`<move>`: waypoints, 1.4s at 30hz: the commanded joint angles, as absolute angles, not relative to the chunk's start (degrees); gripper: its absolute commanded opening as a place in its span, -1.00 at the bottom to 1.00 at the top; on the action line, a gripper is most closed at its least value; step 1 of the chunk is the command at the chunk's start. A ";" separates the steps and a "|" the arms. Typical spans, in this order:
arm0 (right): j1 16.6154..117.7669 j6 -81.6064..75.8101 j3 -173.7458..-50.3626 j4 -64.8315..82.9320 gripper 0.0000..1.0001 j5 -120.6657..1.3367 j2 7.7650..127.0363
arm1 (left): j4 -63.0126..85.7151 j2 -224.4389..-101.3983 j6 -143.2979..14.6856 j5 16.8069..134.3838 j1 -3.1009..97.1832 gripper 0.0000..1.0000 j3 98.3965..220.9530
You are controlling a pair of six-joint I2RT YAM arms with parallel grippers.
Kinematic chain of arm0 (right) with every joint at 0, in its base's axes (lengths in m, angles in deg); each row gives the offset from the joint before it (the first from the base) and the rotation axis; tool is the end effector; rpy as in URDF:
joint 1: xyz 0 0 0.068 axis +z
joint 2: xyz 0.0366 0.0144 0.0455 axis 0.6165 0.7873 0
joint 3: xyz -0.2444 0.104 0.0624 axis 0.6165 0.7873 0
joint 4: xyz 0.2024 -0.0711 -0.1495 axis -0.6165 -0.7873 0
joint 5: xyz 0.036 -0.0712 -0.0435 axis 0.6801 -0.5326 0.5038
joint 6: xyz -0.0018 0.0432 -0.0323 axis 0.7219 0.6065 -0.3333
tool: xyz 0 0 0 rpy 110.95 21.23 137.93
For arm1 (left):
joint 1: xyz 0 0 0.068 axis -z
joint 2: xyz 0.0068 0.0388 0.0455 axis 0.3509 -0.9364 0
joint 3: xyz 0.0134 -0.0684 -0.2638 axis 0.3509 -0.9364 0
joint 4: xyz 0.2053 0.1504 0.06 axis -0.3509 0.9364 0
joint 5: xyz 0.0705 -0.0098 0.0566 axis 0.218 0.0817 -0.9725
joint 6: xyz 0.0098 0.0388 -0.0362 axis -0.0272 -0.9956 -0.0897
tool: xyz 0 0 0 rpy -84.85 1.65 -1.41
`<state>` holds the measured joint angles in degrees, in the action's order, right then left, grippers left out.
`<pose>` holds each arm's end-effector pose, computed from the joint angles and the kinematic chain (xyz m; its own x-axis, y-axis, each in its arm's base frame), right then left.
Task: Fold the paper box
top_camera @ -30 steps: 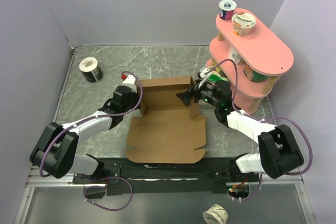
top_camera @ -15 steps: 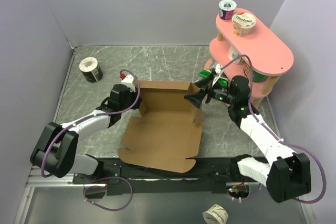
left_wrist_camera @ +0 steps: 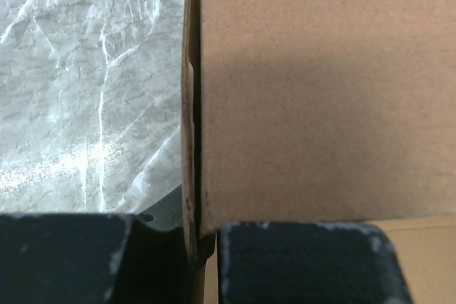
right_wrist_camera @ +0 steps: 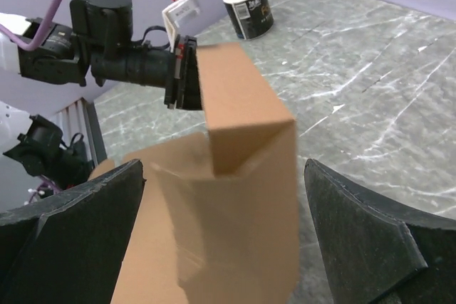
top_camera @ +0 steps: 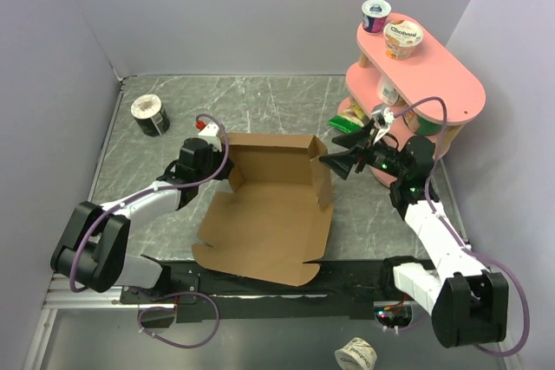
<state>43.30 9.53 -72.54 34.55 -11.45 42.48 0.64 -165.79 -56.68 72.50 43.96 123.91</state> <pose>0.2137 0.0493 0.3131 -0.2079 0.1668 -0.9638 -0.8515 0.4541 0.2622 0.2599 -0.1160 0.1999 -0.5748 -0.1081 -0.8111 0.2954 0.8970 -0.3289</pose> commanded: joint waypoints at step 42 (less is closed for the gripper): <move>61.79 -5.49 -65.69 44.62 0.99 -47.96 58.83 | -5.27 -161.52 -56.28 75.60 42.25 -0.97 119.50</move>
